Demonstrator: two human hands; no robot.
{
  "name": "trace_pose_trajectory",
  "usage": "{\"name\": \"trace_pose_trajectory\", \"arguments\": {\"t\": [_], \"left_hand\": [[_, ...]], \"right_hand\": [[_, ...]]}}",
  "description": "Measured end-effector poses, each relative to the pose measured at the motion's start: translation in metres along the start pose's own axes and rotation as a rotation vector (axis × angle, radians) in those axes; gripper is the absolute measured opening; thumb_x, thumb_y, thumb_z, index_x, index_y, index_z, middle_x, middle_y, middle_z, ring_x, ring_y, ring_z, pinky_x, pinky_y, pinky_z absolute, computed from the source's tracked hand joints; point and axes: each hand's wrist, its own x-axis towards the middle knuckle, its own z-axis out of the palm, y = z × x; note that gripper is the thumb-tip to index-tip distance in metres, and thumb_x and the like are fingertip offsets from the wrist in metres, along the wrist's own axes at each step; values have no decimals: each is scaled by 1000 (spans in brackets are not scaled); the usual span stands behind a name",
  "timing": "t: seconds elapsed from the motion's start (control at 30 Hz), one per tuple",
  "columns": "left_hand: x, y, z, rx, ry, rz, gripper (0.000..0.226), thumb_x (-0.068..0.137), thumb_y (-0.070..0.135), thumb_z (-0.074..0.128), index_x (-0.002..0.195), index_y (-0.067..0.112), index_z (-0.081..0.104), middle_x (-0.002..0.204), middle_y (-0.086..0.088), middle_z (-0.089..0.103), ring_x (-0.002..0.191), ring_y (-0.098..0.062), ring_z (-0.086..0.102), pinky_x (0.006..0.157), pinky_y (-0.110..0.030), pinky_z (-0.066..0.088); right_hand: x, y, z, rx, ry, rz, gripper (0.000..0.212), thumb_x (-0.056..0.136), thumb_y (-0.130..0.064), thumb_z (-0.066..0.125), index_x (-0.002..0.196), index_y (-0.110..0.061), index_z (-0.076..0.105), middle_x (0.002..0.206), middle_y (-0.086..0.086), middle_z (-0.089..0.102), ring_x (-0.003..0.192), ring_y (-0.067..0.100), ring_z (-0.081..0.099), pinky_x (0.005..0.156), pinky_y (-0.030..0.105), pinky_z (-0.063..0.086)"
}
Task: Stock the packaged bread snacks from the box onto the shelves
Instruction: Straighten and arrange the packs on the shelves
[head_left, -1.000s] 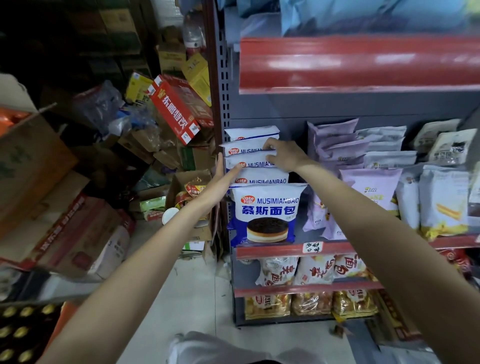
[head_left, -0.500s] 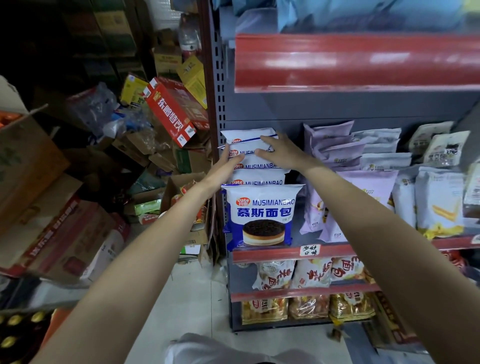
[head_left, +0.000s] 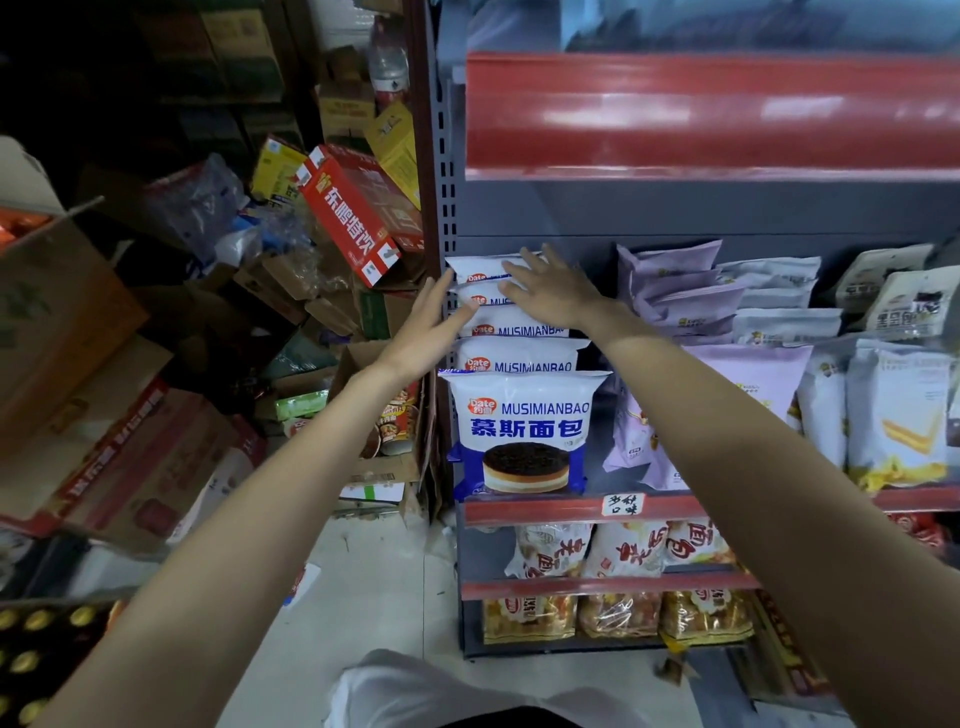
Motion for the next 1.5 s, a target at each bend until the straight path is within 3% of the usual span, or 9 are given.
{"name": "trace_pose_trajectory", "arguments": {"t": [0.17,0.27,0.43,0.6,0.8,1.07,1.23,1.37,1.5], "left_hand": [[-54,11,4,-228,106,-47,59,95,59,33,147,34,26,152,10,31,131,-3,32,111,-34,27],[-88,2,20,-375,130,-124,78,78,80,31,146,42,22,154,11,27,140,-14,28,114,-43,23],[-124,-4,65,-423,141,-140,101,76,48,69,150,34,2,143,21,35,126,6,40,107,-27,38],[-124,4,94,-308,151,-119,88,83,5,70,145,21,9,126,21,46,106,20,49,86,-1,39],[-121,15,109,-253,181,-123,89,84,3,68,144,19,4,130,8,44,111,4,47,80,4,35],[-118,4,92,-200,159,-110,85,84,2,68,143,15,9,120,19,45,99,27,45,83,1,39],[-115,4,89,-208,130,-185,87,83,7,70,144,19,8,123,13,47,108,7,48,90,-9,39],[-122,14,88,-210,183,-222,114,79,1,73,148,16,-16,133,20,36,114,11,44,96,-10,35],[-142,44,90,-34,403,-350,109,76,15,76,151,11,-2,154,-7,23,142,-24,22,116,-40,19]], "right_hand": [[-58,3,-15,406,219,-99,47,105,-32,23,146,-12,34,155,13,24,145,25,16,113,28,8],[-124,6,-4,864,445,-125,43,102,-39,32,140,-22,42,145,-9,39,133,2,32,109,8,17],[-192,9,60,882,391,-232,78,90,-38,59,147,-36,6,150,-22,13,145,19,18,116,43,25],[-186,4,83,1010,305,-241,90,93,-22,58,148,-21,-12,159,6,15,142,16,27,116,40,27],[-184,8,85,1000,337,-177,81,98,-13,48,149,-24,-14,142,-8,38,95,23,61,79,32,51],[-182,-9,77,925,325,-97,83,95,-7,52,150,-20,-10,151,7,36,120,27,54,94,32,47],[-184,-15,74,938,342,-37,86,93,-1,52,150,-19,-9,153,8,30,131,25,45,104,41,43],[-191,-11,68,968,325,-34,93,91,-2,55,149,-22,-14,157,9,20,140,24,32,110,46,36],[-218,8,58,938,438,-79,91,93,-14,58,145,-30,-14,159,9,13,144,22,21,116,43,28]]}}
